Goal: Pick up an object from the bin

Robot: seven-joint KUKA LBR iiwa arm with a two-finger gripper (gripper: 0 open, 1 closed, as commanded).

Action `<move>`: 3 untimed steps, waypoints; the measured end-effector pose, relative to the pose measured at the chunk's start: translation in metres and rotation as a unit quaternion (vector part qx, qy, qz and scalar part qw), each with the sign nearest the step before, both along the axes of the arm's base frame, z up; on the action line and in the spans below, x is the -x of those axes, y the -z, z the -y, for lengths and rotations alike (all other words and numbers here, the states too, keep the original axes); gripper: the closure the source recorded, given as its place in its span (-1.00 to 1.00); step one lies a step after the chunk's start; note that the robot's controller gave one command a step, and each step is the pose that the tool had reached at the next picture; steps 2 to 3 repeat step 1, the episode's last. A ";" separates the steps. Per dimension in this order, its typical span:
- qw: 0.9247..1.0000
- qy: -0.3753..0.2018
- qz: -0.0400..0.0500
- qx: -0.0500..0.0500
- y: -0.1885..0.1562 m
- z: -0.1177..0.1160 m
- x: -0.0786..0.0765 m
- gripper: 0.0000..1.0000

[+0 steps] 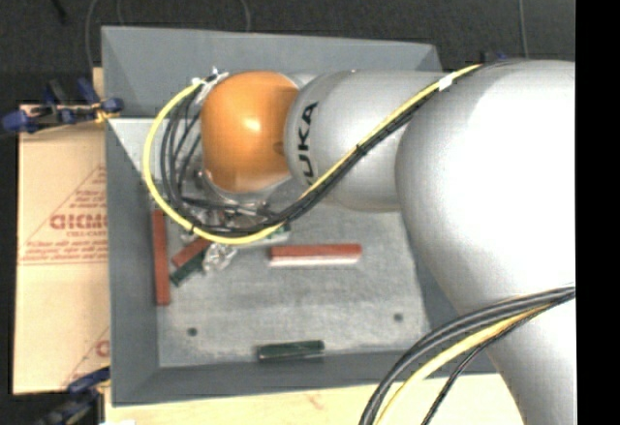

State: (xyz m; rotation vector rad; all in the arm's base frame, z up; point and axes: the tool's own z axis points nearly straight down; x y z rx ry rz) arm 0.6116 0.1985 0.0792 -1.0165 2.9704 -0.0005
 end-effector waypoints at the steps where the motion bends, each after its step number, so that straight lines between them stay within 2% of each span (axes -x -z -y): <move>1: 1.000 0.003 -0.001 0.000 -0.194 -0.005 0.025 1.00; 3: 1.000 0.003 -0.001 0.000 -0.194 -0.005 0.025 1.00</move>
Offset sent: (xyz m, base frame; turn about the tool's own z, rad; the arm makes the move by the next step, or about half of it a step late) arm 0.0000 0.0000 0.0000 0.0000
